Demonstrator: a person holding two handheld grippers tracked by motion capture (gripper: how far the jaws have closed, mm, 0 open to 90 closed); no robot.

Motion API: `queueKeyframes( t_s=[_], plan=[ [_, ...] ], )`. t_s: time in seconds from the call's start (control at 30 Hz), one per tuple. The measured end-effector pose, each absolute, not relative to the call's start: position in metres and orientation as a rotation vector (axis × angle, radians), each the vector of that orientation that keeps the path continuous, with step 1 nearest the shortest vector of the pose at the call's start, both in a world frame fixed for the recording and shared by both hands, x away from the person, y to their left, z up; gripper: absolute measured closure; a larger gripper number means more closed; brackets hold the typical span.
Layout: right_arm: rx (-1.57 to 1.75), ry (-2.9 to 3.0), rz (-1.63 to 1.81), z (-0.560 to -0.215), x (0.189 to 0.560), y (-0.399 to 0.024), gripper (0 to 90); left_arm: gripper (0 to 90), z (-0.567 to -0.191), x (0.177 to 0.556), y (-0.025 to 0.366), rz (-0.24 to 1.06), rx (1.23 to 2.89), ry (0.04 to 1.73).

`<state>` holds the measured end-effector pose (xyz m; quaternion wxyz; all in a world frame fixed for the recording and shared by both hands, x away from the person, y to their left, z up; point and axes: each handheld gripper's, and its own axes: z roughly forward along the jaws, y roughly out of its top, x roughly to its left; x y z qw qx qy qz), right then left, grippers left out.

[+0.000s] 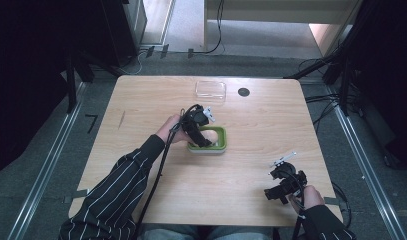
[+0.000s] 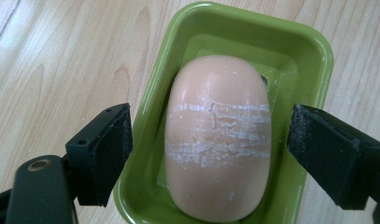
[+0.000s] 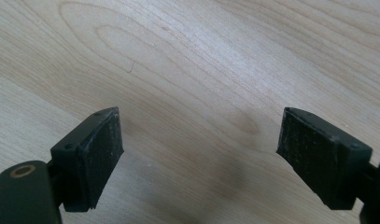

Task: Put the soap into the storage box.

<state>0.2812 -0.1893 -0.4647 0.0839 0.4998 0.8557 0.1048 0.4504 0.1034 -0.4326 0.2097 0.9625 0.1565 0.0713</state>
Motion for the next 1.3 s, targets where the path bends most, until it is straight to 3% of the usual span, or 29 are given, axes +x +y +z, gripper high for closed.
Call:
queueKeyframes(
  t_s=[0.37,1.3],
  plan=[
    [1.488,2.555,0.315,-0.464,0.281,-0.190,14.6,4.1,-0.419,0.442,0.103,0.250,2.677,0.553],
    [1.490,2.550,0.321,-0.463,0.279,-0.190,14.5,1.8,-0.401,0.399,0.127,0.375,2.678,0.699]
  ],
)
